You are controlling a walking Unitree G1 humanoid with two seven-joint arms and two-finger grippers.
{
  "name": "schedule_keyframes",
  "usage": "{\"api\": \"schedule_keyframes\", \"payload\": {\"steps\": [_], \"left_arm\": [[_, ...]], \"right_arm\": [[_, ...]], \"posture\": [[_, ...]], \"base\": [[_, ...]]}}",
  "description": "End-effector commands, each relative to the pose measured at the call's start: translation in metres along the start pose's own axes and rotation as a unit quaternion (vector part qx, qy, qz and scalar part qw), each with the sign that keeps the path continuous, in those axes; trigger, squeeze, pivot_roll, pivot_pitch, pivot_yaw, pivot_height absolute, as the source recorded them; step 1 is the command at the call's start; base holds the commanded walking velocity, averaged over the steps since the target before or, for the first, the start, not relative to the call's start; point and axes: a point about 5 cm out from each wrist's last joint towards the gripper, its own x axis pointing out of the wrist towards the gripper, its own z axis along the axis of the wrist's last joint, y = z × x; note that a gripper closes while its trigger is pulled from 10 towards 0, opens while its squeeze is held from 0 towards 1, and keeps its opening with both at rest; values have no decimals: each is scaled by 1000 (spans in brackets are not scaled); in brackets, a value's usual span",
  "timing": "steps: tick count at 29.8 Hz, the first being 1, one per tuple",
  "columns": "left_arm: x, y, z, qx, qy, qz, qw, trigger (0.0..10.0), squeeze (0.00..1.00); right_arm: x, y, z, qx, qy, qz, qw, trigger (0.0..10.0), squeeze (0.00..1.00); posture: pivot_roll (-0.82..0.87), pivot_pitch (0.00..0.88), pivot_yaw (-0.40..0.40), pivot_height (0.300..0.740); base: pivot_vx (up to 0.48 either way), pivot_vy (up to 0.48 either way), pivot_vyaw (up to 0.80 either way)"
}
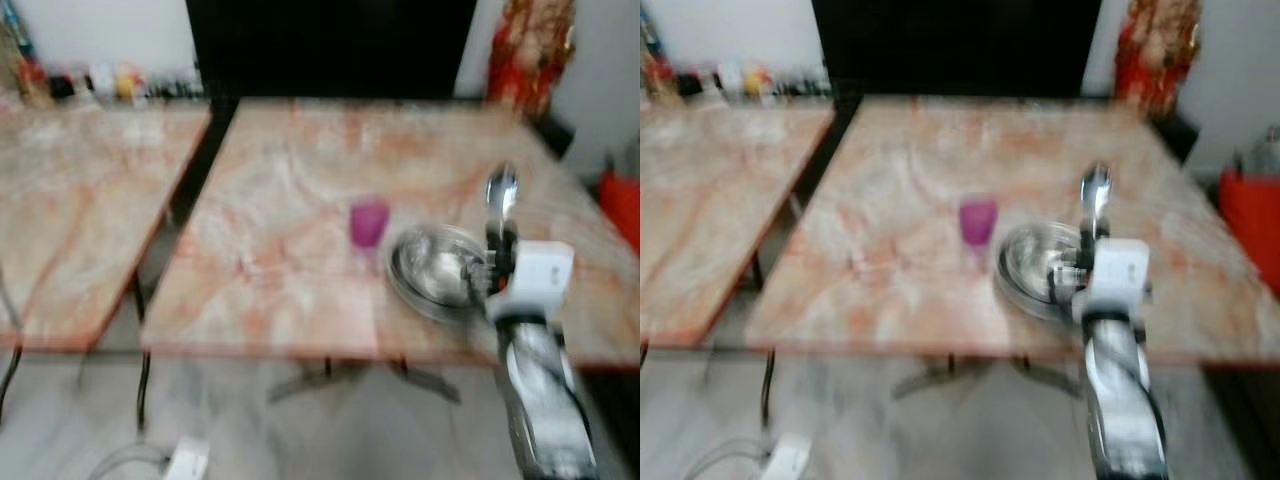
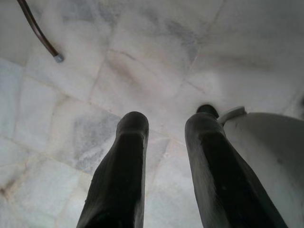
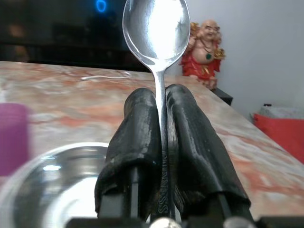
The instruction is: Setting the table
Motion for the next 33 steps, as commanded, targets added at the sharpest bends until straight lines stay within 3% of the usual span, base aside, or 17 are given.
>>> {"api": "schedule_keyframes", "payload": {"steps": [1, 15, 33], "left_arm": [[0, -6, -4, 0, 10, -7, 1000, 10000, 0], [0, -7, -4, -12, 6, -9, 1000, 10000, 0], [0, -8, -5, -13, 8, -8, 1000, 10000, 0]], "right_arm": [[0, -6, 2, -3, -3, -11, 1000, 10000, 0], [0, -5, 1, -2, 0, -8, 1000, 10000, 0], [0, -2, 1, 1, 0, -5, 1000, 10000, 0]], "posture": [[-5, 2, 18, 740], [-6, 1, 17, 740], [-3, 0, 16, 740]], "base": [[0, 0, 0], [0, 0, 0], [215, 0, 0]]}}
